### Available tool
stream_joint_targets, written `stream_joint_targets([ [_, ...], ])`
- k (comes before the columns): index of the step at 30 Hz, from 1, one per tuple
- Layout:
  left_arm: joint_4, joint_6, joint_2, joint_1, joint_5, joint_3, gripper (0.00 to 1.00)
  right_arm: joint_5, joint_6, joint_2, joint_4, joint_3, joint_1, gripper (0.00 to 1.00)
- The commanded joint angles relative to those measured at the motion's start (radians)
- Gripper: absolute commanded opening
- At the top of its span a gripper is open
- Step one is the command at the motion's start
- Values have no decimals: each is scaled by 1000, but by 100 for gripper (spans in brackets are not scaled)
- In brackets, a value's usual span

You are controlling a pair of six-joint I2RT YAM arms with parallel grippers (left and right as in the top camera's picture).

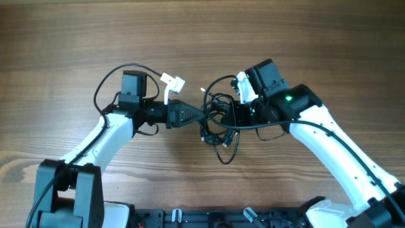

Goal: Untangle cables

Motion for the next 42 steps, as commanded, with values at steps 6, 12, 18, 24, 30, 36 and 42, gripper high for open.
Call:
stream_joint_targets([
  [6, -126, -172, -2, 71, -473, 5, 4, 433, 20, 6, -54, 7, -185, 4],
  [12, -246, -349, -2, 201, -761, 5, 4, 451, 18, 6, -19, 7, -294, 4],
  [18, -286, -345, -2, 298, -755, 5, 4, 251, -35, 6, 15, 8, -296, 4],
  [24, -303, -121, -2, 288, -206, 5, 7, -279, -222, 6, 97, 8, -297, 4],
  [30, -219, -101, -2, 223, 69, 5, 75, -553, -230, 6, 138, 7, -287, 4],
  [36, -43, -343, -2, 86, -55, 5, 74, -468, -206, 6, 136, 7, -220, 4],
  [42, 68, -488, -2, 10, -229, 5, 71, -362, -180, 6, 141, 7, -150, 4],
])
